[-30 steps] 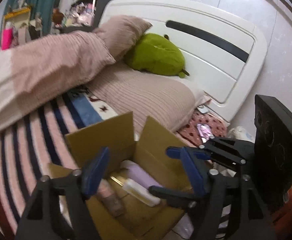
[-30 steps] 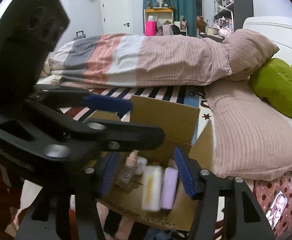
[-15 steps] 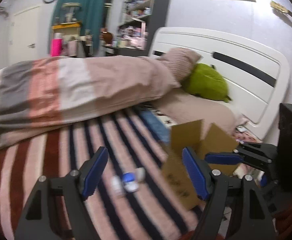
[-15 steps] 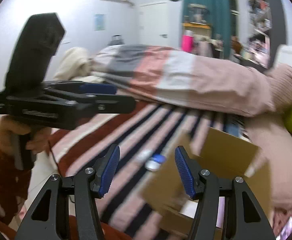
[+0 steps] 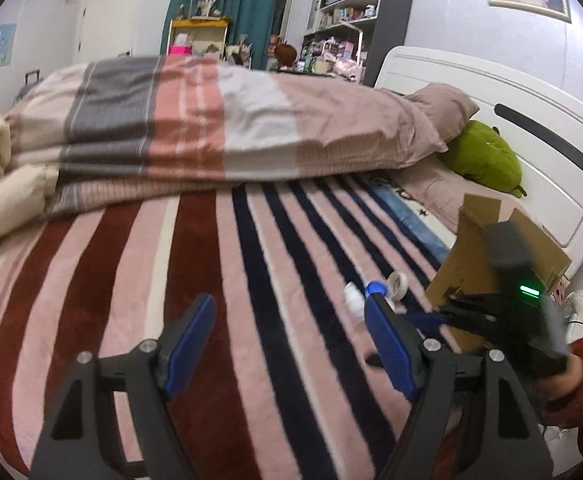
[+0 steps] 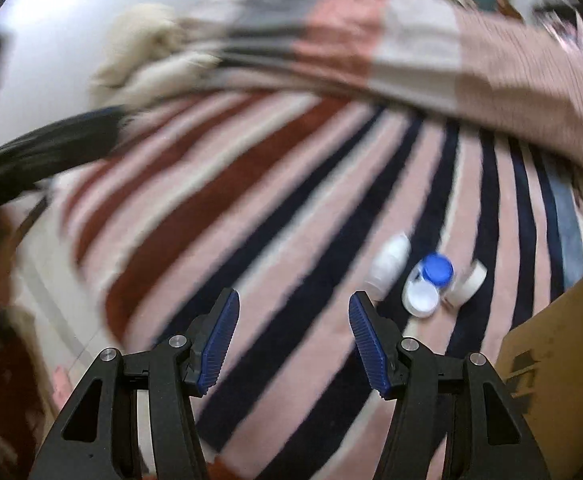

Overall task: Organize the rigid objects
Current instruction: 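Move the right gripper back and grasp the small white bottle, then carry the white bottle into the box and open the right gripper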

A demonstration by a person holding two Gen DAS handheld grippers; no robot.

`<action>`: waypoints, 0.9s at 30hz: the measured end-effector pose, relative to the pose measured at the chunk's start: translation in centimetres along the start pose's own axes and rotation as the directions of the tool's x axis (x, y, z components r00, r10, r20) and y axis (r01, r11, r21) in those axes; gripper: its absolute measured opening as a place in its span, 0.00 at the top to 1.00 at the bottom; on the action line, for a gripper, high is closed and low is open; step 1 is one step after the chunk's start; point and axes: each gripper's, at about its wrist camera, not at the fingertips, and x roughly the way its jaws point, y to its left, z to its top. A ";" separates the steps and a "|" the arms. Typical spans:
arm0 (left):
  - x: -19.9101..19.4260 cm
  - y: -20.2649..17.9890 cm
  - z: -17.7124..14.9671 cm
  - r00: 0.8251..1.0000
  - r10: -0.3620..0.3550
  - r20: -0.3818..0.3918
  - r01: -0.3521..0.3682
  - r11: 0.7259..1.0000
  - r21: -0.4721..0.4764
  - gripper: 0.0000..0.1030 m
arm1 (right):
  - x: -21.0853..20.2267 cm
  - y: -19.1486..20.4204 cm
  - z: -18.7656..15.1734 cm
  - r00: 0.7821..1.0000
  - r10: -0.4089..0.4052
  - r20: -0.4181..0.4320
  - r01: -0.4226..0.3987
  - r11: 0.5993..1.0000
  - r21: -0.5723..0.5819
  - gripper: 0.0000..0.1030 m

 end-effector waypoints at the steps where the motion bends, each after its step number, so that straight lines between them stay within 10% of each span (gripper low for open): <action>1: 0.3 0.3 -0.3 1.000 -0.001 -0.006 0.001 1.000 -0.005 0.28 | 1.2 -0.7 0.2 1.000 -0.017 -0.013 0.017 0.999 0.027 0.48; 7: 2.0 1.6 -1.0 0.999 -0.010 -0.032 0.009 0.999 -0.031 0.28 | 4.5 -4.0 1.1 1.000 -0.008 0.001 0.007 0.981 0.195 0.50; 9: 2.2 1.6 -0.9 0.999 -0.011 -0.036 0.010 0.999 -0.033 0.28 | 5.0 -4.5 1.2 1.000 -0.030 -0.008 0.031 0.979 0.203 0.76; 14: 2.5 1.4 -0.7 0.999 -0.028 -0.040 0.027 0.999 -0.034 0.28 | 4.3 -4.3 1.1 0.999 -0.036 0.005 0.035 0.984 0.174 0.81; 27: 1.6 -4.3 2.4 0.951 -0.306 -0.035 0.304 0.952 -0.046 0.42 | -10.0 3.6 1.0 0.961 0.137 0.240 -0.110 0.986 -0.123 0.81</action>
